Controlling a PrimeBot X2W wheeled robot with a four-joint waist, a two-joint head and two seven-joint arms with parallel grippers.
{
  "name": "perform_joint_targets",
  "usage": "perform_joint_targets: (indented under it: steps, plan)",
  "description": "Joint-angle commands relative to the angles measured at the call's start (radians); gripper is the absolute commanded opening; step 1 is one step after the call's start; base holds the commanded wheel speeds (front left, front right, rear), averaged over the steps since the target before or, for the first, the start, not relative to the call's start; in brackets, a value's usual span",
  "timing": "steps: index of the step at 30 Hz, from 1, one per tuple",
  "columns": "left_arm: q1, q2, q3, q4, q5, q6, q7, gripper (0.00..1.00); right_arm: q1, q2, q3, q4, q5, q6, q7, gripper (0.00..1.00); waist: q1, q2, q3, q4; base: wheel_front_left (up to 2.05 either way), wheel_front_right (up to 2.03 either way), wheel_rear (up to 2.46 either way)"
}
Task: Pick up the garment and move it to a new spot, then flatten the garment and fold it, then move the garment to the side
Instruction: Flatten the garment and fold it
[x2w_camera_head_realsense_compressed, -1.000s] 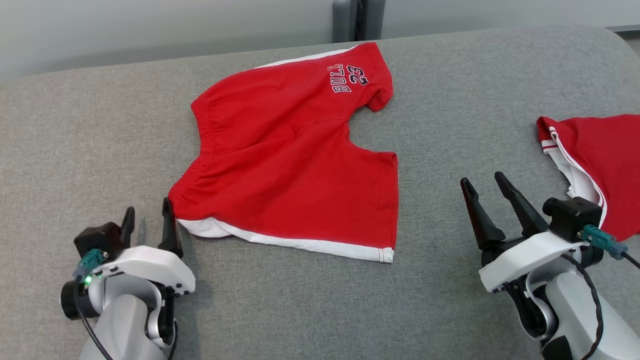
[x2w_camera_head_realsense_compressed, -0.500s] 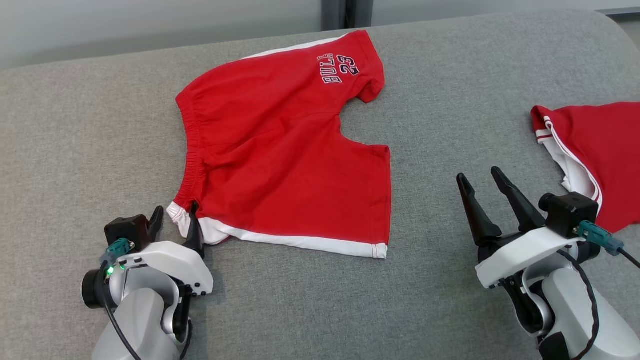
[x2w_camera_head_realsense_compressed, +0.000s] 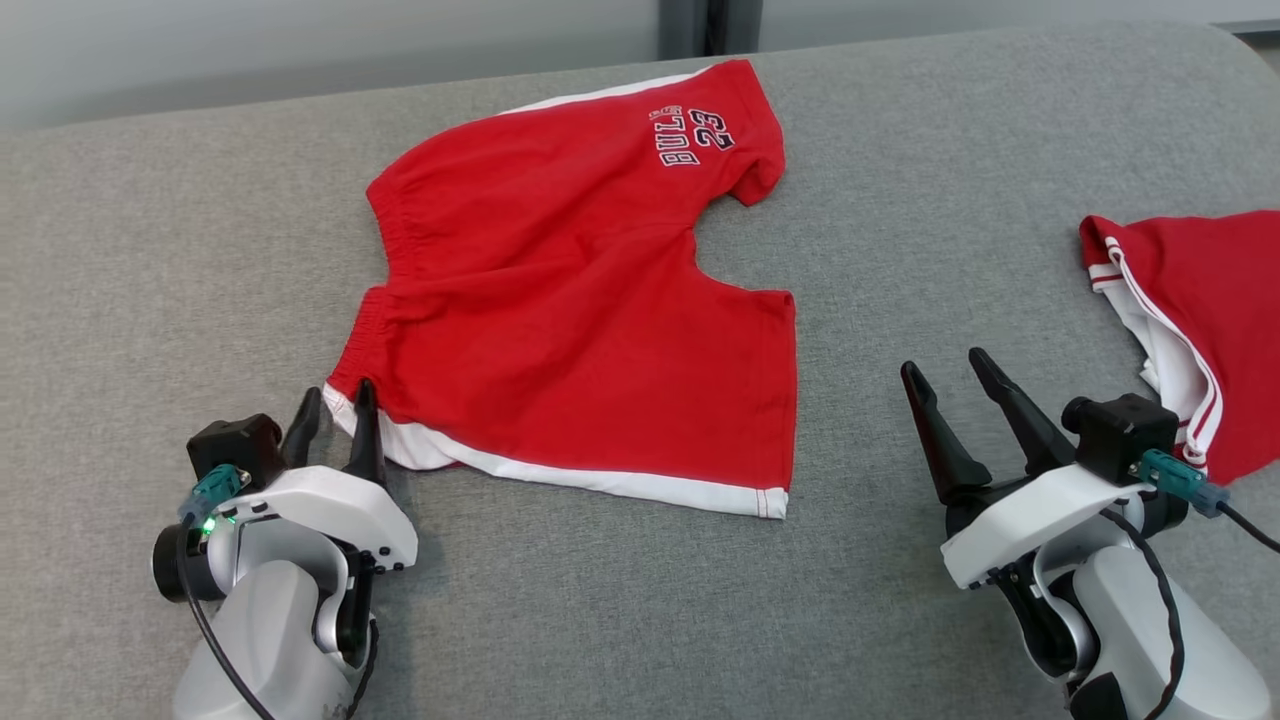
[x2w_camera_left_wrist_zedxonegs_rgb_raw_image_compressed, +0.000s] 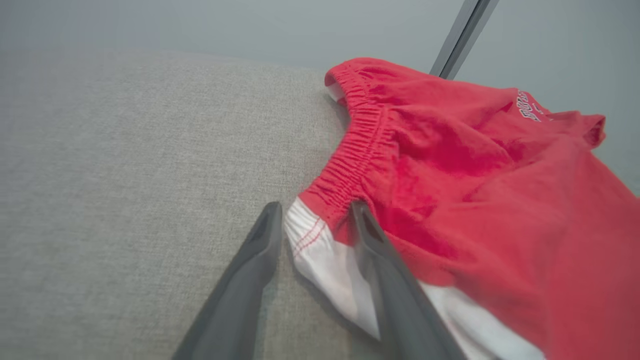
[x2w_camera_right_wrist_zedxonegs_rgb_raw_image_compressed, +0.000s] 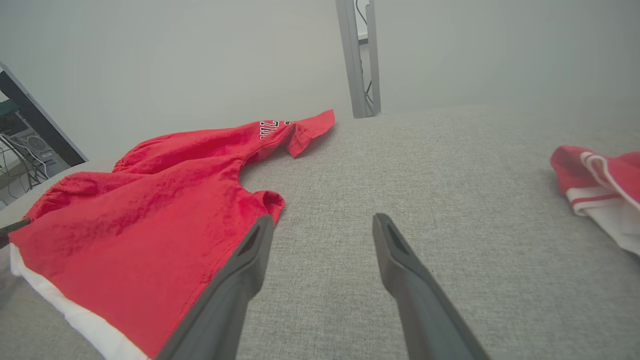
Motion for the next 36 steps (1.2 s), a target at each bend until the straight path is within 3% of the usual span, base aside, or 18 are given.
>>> perform_joint_targets:
  steps: [1,2,3,11,21,36]
  plan:
    - [0.009,0.004,0.003,-0.003,-0.012,-0.011,-0.006,0.46,0.008,-0.005,0.000,0.005,-0.007,0.000,-0.001,1.00,0.0000,0.0000,-0.006,0.007,0.00,0.00,0.00]
    - [0.013,0.003,0.001,-0.002,-0.016,-0.018,-0.006,0.13,0.009,-0.003,0.003,0.007,-0.007,0.000,-0.001,1.00,0.0000,0.0000,-0.008,0.009,0.00,0.00,0.00]
    - [0.014,0.004,-0.003,-0.001,-0.016,-0.024,-0.004,0.00,0.008,-0.001,0.008,0.008,-0.007,0.000,-0.001,1.00,0.0000,0.0000,-0.010,0.010,0.00,0.00,0.00]
    - [0.019,0.007,-0.008,-0.016,-0.033,-0.045,-0.003,0.00,0.018,0.008,0.047,0.004,0.006,0.000,0.013,1.00,0.0000,0.0000,-0.024,0.008,0.00,0.00,0.00]
    - [0.044,0.014,-0.010,-0.057,-0.041,-0.036,-0.004,0.00,0.112,0.046,0.154,-0.042,0.138,0.000,0.103,1.00,0.0000,0.0000,-0.047,-0.002,0.00,0.00,0.00]
    - [0.065,0.005,-0.047,-0.103,-0.037,-0.030,0.017,0.00,0.098,0.093,0.213,0.062,0.234,0.000,0.178,1.00,0.0000,0.0000,-0.063,0.037,0.00,0.00,0.00]
